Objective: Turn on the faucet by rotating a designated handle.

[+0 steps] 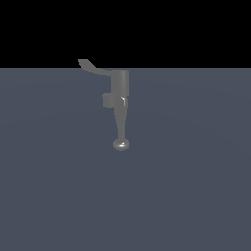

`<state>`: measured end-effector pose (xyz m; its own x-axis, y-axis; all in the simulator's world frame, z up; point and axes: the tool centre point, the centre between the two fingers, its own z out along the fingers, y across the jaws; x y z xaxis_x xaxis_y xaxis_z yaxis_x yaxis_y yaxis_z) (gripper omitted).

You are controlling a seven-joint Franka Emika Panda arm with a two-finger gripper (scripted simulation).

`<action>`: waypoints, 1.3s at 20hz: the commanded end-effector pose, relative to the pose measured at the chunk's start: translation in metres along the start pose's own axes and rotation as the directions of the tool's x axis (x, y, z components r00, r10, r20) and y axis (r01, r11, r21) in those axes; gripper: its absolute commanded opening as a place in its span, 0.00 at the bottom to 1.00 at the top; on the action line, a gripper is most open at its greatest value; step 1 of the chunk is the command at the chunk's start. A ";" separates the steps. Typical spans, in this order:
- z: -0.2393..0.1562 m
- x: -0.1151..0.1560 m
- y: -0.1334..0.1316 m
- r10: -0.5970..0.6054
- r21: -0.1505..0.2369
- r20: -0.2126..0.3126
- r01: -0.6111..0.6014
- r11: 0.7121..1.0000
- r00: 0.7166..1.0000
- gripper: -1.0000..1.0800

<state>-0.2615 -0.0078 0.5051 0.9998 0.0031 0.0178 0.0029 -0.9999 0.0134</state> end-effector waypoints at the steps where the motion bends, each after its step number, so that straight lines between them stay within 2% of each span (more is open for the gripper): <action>1: 0.000 0.000 0.000 0.000 0.000 0.000 0.000 1.000 1.000 0.00; 12: 0.000 0.010 -0.009 -0.007 -0.021 -0.004 0.007 1.000 1.000 0.00; 19: 0.001 0.015 -0.009 0.018 -0.015 -0.003 -0.018 1.000 1.000 0.00; 26: 0.003 0.032 -0.012 0.094 0.003 -0.001 -0.094 0.996 0.996 0.00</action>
<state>-0.2341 0.0038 0.5029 0.9972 -0.0717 0.0209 -0.0720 -0.9973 0.0133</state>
